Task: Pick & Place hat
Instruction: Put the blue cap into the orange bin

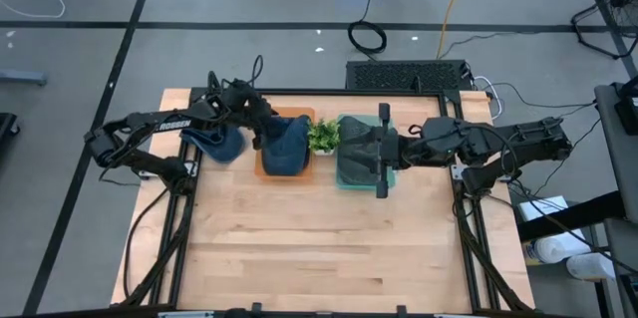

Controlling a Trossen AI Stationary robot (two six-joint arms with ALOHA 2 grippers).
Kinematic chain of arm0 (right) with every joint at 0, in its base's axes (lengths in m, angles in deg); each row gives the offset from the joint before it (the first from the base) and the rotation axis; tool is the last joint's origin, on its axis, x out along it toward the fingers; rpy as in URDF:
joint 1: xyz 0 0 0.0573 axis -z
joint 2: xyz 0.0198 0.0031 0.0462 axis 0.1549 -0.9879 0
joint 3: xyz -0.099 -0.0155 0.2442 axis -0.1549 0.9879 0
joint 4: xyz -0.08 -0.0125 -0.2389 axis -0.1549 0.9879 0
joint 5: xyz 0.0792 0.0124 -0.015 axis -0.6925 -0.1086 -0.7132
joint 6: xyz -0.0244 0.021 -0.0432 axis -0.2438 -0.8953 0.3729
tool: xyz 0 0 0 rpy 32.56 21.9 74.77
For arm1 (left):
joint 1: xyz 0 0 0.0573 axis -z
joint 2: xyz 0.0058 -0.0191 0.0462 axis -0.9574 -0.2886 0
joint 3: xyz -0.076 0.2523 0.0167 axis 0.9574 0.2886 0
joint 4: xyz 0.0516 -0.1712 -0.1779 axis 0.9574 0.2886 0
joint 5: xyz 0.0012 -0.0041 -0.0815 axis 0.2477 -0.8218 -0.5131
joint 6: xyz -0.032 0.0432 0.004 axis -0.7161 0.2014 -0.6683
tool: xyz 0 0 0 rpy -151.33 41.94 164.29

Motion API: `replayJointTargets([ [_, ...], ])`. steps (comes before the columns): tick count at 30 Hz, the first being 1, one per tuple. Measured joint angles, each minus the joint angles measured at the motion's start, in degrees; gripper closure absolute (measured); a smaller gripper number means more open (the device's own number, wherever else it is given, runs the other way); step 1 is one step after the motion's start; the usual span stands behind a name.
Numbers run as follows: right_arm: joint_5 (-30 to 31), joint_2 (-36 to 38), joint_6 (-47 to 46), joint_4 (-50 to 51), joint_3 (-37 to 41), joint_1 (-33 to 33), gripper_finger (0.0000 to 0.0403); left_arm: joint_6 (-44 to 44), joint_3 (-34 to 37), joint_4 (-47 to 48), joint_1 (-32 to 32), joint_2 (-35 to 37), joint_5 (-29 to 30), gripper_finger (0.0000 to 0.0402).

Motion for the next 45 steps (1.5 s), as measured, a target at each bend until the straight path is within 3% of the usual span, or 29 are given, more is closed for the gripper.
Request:
replayJointTargets([
  [7, 0.0, 0.0, 0.0, 0.0, 0.0, 0.0, 0.0303, 0.6, -1.3, 0.8, 0.4, 0.9, 2.7, 0.0019],
  [17, 0.0, 0.0, 0.2, 0.2, 0.0, 0.0, 0.0303, 2.8, -3.6, 3.9, 0.7, 10.0, 8.4, 0.0023],
  [25, 0.0, 0.0, 0.2, 0.2, 0.0, 0.0, 0.0303, -0.4, -3.6, 16.6, 0.9, 19.7, 19.6, 0.0034],
  [34, 0.0, 0.0, 0.2, 0.3, 0.0, 0.0, 0.0303, -8.5, -3.6, 31.5, 5.3, 27.7, 35.7, 0.0055],
  [42, 0.0, 0.0, 0.2, 0.3, 0.0, 0.0, 0.0303, -21.9, -3.6, 44.3, 8.2, 28.4, 30.9, 0.0062],
  [45, 0.0, 0.0, 0.2, 0.4, 0.0, 0.0, 0.0303, -25.4, -3.6, 44.3, 9.6, 28.4, 27.5, 0.0062],
])
